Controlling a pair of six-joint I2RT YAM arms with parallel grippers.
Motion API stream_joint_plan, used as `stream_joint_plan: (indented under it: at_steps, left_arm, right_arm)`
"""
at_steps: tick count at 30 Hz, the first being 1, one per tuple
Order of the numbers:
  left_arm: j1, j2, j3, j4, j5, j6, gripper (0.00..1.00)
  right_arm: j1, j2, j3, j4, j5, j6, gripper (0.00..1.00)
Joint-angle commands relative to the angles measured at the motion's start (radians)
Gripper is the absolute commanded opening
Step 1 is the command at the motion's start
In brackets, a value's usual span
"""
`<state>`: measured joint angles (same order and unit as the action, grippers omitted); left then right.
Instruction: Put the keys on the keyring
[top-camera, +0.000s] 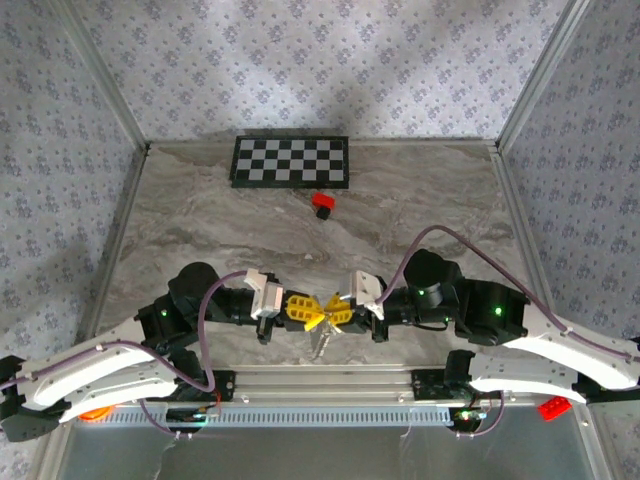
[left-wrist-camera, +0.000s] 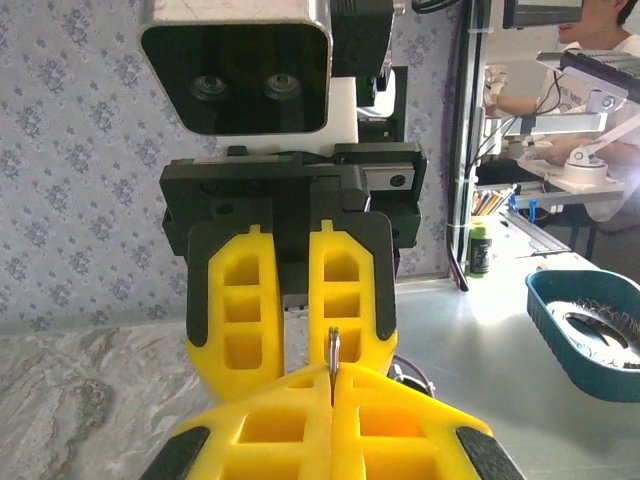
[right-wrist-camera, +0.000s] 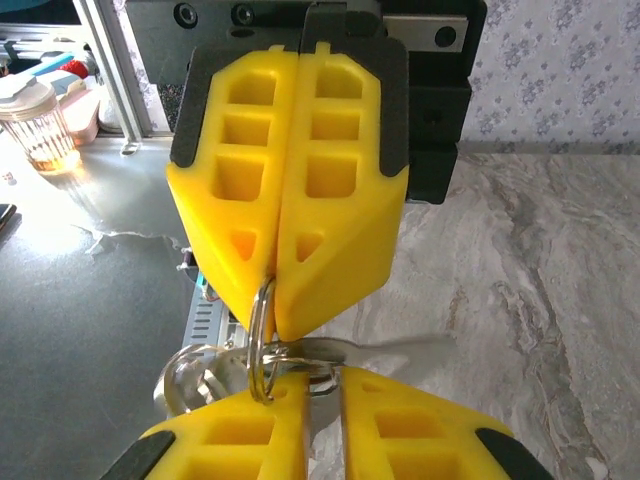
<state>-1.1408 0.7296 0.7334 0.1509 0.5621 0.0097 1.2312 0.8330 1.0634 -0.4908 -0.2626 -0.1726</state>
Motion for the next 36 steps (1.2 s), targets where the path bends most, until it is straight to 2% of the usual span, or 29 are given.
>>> stream_joint_plan:
  at_steps: [1, 9, 16, 23, 29, 36]
  left_arm:
    - [-0.003, -0.003, 0.012, 0.087, 0.051, -0.011, 0.0]
    - [-0.004, -0.024, 0.002, 0.088, 0.016, -0.01, 0.0]
    - [-0.004, -0.045, -0.004, 0.087, -0.019, -0.01, 0.0]
    - [-0.003, -0.047, -0.005, 0.088, -0.031, -0.009, 0.0]
    - [-0.002, -0.05, -0.011, 0.1, -0.046, -0.01, 0.0]
    - [-0.004, -0.057, -0.012, 0.099, -0.051, -0.014, 0.0]
  right_arm:
    - [0.011, -0.029, -0.014, 0.041, 0.0, -0.015, 0.16]
    - [0.027, -0.045, -0.023, 0.048, 0.014, -0.024, 0.17]
    - [0.037, -0.076, -0.047, 0.068, 0.051, -0.018, 0.35]
    - [0.046, -0.102, -0.072, 0.086, 0.066, -0.005, 0.43]
    - [0.059, -0.098, -0.101, 0.112, 0.072, 0.006, 0.43]
    - [0.067, -0.098, -0.134, 0.159, 0.067, 0.016, 0.38]
